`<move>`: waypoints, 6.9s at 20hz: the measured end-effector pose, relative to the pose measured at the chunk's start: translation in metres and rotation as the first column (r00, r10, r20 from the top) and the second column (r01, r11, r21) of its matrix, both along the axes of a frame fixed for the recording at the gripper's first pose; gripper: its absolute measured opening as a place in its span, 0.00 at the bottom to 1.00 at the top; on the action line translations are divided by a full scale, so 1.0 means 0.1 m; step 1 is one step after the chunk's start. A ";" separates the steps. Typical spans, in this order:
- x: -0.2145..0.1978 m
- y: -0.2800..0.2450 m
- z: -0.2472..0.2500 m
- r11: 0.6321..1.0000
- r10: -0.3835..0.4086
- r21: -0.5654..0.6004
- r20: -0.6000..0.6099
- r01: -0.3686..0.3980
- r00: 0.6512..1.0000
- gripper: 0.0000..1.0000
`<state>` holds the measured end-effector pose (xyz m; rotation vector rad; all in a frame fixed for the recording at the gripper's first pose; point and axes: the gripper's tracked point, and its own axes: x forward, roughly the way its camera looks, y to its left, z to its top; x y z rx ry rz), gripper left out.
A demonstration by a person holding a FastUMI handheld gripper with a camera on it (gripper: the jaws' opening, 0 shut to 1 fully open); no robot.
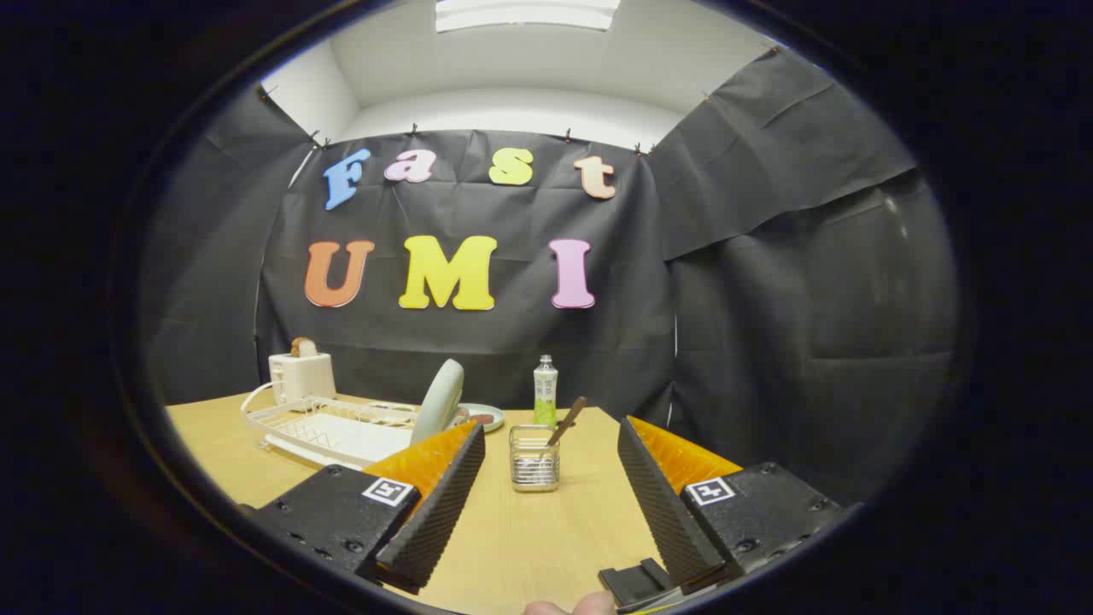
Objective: Take the plate from the dish rack, then take the spoon from the basket and place it into the plate.
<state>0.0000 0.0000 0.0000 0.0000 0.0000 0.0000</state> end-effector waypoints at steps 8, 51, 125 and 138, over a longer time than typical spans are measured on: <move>0.02 0.00 -0.03 1.000 0.016 -0.009 -0.016 -0.016 1.000 1.00; 2.39 1.39 0.61 0.952 0.238 0.041 -0.724 -0.305 0.647 1.00; 0.42 1.40 -1.33 0.903 0.417 0.419 -0.804 -0.094 0.425 0.46; 0.62 0.47 -0.13 0.976 0.208 0.006 -0.331 -0.218 0.920 1.00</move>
